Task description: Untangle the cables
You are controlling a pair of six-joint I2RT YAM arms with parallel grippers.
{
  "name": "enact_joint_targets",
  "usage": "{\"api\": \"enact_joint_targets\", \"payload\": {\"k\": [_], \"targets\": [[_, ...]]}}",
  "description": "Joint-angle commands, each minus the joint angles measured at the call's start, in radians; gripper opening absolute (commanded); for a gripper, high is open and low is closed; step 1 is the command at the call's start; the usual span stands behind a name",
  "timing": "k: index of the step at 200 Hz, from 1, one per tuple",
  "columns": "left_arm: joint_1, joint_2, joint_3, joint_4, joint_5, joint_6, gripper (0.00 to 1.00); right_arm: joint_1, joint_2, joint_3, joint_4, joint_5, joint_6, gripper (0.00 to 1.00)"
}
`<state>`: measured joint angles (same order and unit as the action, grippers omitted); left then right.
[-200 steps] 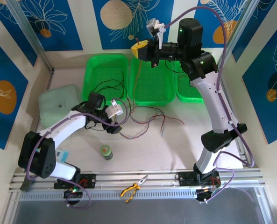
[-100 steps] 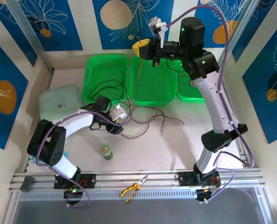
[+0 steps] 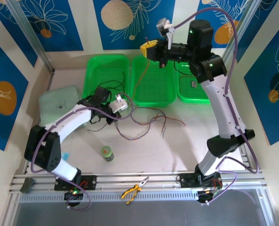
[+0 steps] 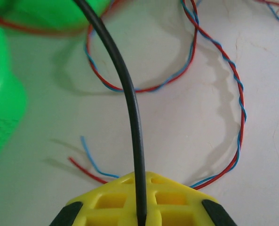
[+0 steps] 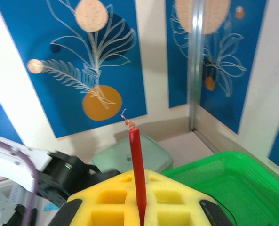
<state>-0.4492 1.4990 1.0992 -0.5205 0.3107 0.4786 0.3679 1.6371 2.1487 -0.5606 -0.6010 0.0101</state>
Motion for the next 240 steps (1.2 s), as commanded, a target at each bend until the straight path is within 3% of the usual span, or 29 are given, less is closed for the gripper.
{"api": "enact_joint_targets", "payload": {"k": [1, 49, 98, 139, 188, 240], "targets": [[0.017, -0.068, 0.083, -0.076, -0.050, 0.010, 0.00, -0.073, -0.130, -0.095, 0.052, 0.104, -0.010, 0.00], [0.123, -0.014, 0.266, -0.124, -0.030, -0.084, 0.00, -0.220, -0.343, -0.311, 0.126, 0.380, -0.070, 0.00], [0.213, 0.051, 0.460, -0.116, -0.061, -0.213, 0.00, -0.386, -0.476, -0.456, 0.257, 0.543, -0.058, 0.00], [0.267, 0.068, 0.530, -0.052, -0.198, -0.298, 0.00, -0.505, -0.497, -0.445, 0.273, 0.557, -0.049, 0.00], [0.390, 0.076, 0.591, -0.044, -0.156, -0.357, 0.00, -0.633, -0.488, -0.390, 0.246, 0.472, -0.010, 0.00], [0.428, 0.098, 0.634, -0.061, -0.087, -0.358, 0.00, -0.649, -0.483, -0.369, 0.225, 0.420, 0.020, 0.00]]}}
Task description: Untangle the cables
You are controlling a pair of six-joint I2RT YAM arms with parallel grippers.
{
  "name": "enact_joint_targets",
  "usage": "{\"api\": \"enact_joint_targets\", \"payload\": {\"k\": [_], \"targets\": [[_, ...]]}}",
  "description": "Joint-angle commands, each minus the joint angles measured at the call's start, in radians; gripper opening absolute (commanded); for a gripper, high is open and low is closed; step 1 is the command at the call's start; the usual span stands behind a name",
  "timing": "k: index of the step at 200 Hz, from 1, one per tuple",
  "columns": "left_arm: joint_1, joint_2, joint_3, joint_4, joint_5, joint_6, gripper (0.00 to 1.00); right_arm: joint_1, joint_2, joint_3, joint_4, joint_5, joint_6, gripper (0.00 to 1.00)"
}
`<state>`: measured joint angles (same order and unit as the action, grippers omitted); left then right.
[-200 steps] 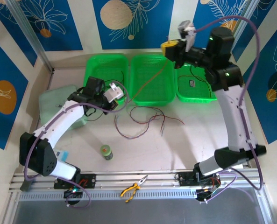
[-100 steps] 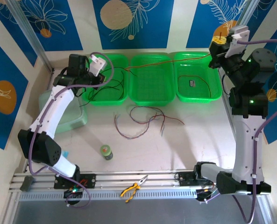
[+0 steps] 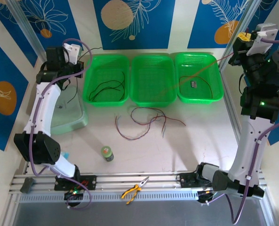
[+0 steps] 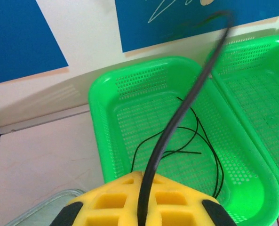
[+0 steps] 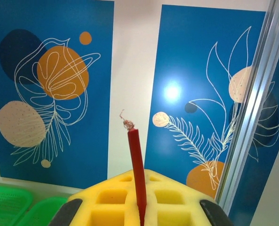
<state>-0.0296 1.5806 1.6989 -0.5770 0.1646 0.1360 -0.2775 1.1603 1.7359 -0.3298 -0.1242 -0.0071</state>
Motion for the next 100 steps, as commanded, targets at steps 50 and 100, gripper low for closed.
{"api": "enact_joint_targets", "payload": {"k": [50, 100], "targets": [[-0.028, -0.019, 0.008, 0.079, 0.208, -0.036, 0.00, 0.017, 0.044, 0.095, -0.035, -0.101, 0.067, 0.00], [-0.035, -0.057, 0.001, 0.072, 0.222, -0.061, 0.00, 0.018, 0.104, 0.204, -0.010, -0.054, 0.014, 0.00]]}}
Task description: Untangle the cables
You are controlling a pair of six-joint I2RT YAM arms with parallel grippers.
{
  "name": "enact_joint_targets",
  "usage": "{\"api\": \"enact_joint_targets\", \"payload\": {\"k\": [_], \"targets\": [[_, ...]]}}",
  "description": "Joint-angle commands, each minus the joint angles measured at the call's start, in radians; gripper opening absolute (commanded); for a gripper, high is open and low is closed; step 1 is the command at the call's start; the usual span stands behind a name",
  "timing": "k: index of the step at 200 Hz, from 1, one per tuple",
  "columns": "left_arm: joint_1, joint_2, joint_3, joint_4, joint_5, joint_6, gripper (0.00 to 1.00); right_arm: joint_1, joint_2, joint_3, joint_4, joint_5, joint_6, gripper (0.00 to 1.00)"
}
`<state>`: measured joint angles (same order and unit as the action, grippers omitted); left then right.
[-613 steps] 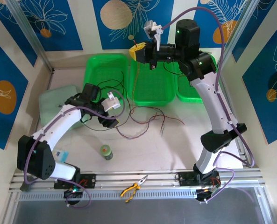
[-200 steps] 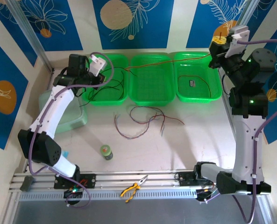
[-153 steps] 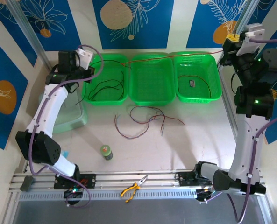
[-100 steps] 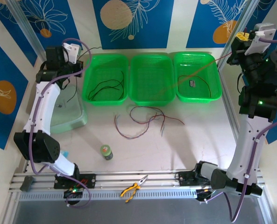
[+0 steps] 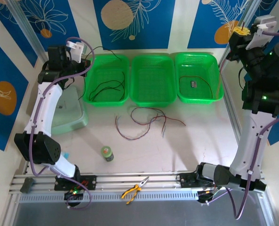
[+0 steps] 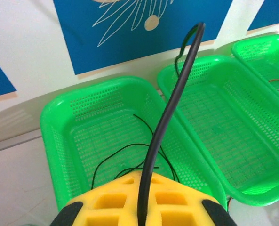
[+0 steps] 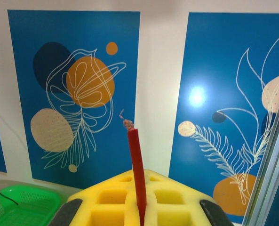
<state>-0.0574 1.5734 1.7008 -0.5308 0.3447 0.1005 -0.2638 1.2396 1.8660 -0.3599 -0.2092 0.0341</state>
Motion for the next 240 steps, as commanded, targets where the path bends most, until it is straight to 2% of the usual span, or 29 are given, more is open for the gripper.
{"api": "enact_joint_targets", "payload": {"k": [1, 33, 75, 115, 152, 185, 240], "targets": [[-0.007, -0.050, -0.003, 0.025, 0.042, -0.025, 0.00, 0.003, 0.027, 0.076, 0.020, 0.033, -0.028, 0.00], [-0.008, -0.082, -0.044, 0.044, 0.049, -0.030, 0.00, 0.021, 0.088, 0.103, 0.166, 0.022, 0.076, 0.00], [-0.012, -0.096, -0.063, 0.040, 0.054, -0.030, 0.00, 0.167, 0.224, 0.185, 0.300, 0.143, 0.060, 0.00], [-0.013, -0.102, -0.090, 0.047, 0.050, -0.028, 0.00, 0.196, 0.426, 0.409, 0.289, 0.172, 0.065, 0.00], [-0.015, -0.092, -0.087, 0.043, 0.052, -0.025, 0.00, 0.195, 0.556, 0.600, 0.214, 0.183, 0.015, 0.00], [-0.015, -0.085, -0.081, 0.039, 0.051, -0.021, 0.00, 0.153, 0.638, 0.727, 0.145, 0.180, 0.002, 0.00], [-0.021, -0.080, -0.079, 0.029, 0.047, -0.022, 0.00, 0.099, 0.682, 0.660, 0.176, 0.175, 0.054, 0.00]]}}
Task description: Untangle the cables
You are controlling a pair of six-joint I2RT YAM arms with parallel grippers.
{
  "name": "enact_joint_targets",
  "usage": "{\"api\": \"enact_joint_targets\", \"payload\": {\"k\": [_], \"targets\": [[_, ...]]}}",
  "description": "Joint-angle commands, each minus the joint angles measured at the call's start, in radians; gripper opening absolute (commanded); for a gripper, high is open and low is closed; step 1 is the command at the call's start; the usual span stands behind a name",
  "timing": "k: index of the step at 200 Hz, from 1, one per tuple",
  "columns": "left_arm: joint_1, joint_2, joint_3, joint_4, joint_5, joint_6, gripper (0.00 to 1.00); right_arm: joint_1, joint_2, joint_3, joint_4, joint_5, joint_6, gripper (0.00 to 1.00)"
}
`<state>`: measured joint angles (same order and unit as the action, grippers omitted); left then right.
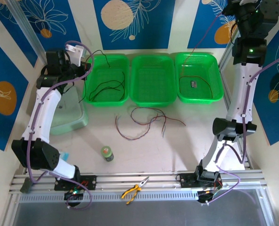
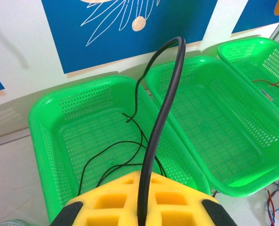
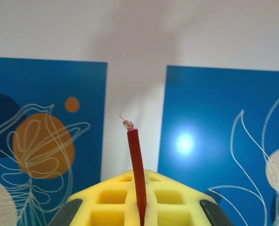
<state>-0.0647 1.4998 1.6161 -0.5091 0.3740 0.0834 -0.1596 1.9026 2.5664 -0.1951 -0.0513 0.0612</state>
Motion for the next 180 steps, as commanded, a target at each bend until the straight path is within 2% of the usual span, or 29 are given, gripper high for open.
{"api": "enact_joint_targets", "payload": {"k": [1, 58, 180], "targets": [[-0.014, -0.007, 0.006, 0.007, 0.018, -0.005, 0.00, -0.007, 0.019, -0.043, 0.014, 0.017, 0.028, 0.00], [-0.015, -0.018, 0.008, -0.007, 0.006, 0.000, 0.00, -0.005, 0.091, 0.008, 0.018, 0.008, 0.061, 0.00], [-0.019, -0.007, 0.009, -0.011, 0.008, 0.001, 0.00, -0.062, 0.067, 0.059, 0.022, 0.005, 0.110, 0.00]]}}
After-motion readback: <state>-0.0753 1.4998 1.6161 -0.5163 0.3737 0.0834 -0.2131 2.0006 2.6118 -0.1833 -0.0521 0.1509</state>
